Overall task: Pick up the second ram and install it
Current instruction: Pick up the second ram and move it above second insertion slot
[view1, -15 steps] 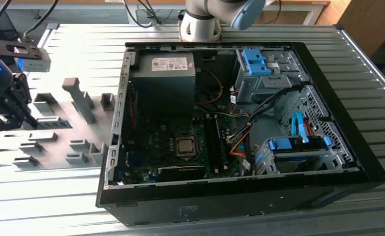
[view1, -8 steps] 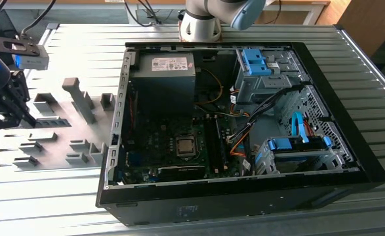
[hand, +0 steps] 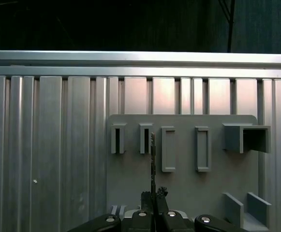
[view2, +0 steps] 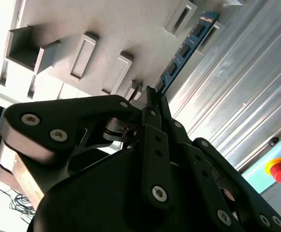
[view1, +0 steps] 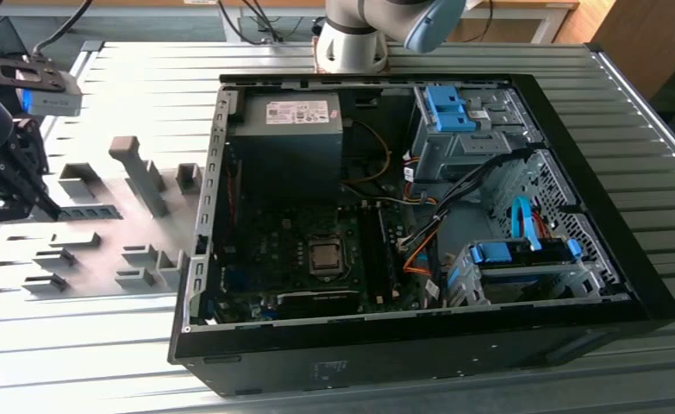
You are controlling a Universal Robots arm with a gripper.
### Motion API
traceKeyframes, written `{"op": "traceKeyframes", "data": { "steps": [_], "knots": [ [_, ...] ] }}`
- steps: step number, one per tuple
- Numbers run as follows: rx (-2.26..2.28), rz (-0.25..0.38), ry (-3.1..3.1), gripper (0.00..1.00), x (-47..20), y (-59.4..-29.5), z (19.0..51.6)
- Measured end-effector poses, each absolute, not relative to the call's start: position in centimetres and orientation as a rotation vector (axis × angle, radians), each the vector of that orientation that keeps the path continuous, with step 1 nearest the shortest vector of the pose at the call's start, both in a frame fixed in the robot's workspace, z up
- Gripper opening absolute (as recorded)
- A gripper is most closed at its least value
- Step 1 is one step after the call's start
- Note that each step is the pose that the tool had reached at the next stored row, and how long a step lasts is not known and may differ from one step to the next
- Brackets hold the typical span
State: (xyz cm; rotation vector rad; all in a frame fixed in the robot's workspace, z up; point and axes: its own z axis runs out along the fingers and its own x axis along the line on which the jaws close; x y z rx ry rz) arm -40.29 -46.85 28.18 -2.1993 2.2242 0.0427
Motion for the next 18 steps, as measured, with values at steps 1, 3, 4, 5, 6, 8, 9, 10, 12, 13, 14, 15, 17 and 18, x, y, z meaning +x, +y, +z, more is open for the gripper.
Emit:
{"op": "traceKeyframes", "data": {
  "steps": [1,3,4,5,6,8,9,10,12,13,14,15,17,18],
  "knots": [
    [-2.199,0.043,2.224,0.14,-40.3,-46.8,28.3],
    [-2.199,0.043,2.224,0.14,-40.3,-46.8,28.4],
    [-2.199,0.043,2.224,0.14,-40.3,-46.8,28.5],
    [-2.199,0.043,2.224,0.14,-40.3,-46.8,28.6],
    [-2.199,0.043,2.224,0.14,-40.3,-46.8,28.7],
    [-2.199,0.043,2.224,0.14,-40.3,-46.8,28.8],
    [-2.199,0.043,2.224,0.14,-40.3,-46.8,28.9],
    [-2.199,0.043,2.224,0.14,-40.3,-46.8,29.0],
    [-2.199,0.043,2.224,0.14,-40.3,-46.8,29.2],
    [-2.199,0.043,2.224,0.14,-40.3,-46.8,29.2],
    [-2.199,0.043,2.224,0.14,-40.3,-46.8,29.3],
    [-2.199,0.043,2.224,0.14,-40.3,-46.8,29.4],
    [-2.199,0.043,2.224,0.14,-40.3,-46.8,29.6],
    [-2.199,0.043,2.224,0.14,-40.3,-46.8,29.7]
  ]
}}
